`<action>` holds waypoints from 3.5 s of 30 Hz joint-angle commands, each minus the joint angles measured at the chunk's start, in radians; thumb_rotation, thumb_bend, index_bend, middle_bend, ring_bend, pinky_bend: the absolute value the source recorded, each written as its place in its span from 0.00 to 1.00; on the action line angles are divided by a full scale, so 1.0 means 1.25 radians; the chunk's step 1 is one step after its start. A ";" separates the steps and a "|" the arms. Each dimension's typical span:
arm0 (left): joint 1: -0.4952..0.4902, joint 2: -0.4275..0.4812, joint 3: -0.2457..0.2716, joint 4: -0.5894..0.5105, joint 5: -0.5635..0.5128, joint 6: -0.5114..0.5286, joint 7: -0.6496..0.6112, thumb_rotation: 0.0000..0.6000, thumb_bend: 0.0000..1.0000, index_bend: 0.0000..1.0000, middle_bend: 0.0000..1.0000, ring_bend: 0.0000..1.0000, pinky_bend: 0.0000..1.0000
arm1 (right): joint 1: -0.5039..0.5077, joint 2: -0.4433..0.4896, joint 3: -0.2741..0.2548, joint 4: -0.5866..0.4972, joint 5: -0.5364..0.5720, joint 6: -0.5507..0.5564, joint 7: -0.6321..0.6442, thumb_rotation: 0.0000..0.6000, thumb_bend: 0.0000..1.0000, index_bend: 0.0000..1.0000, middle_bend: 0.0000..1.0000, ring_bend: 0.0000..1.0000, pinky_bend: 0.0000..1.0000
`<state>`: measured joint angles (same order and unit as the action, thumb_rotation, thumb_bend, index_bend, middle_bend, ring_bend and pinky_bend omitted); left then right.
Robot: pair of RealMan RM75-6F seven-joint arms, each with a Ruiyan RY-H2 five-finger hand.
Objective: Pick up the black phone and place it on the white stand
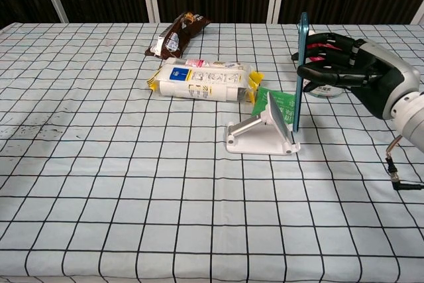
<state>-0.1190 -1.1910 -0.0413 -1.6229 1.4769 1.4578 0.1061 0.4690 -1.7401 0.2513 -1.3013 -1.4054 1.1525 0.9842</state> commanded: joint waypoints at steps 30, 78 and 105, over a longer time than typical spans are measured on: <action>0.002 -0.001 -0.002 -0.004 -0.012 -0.003 0.013 1.00 0.00 0.00 0.00 0.00 0.00 | -0.006 -0.062 -0.008 0.096 -0.010 0.042 0.101 1.00 0.83 0.87 0.77 0.54 0.47; 0.002 -0.001 -0.004 -0.005 -0.016 -0.005 0.008 1.00 0.00 0.00 0.00 0.00 0.00 | -0.023 -0.102 -0.047 0.149 -0.031 0.072 0.073 1.00 0.86 0.87 0.76 0.52 0.43; 0.001 0.000 -0.006 -0.006 -0.018 -0.007 0.000 1.00 0.00 0.00 0.00 0.00 0.00 | -0.031 -0.111 -0.059 0.147 -0.042 0.088 0.038 1.00 0.86 0.87 0.75 0.51 0.43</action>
<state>-0.1176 -1.1904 -0.0490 -1.6298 1.4540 1.4494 0.1062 0.4311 -1.8786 0.1782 -1.1177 -1.4575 1.2631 1.0321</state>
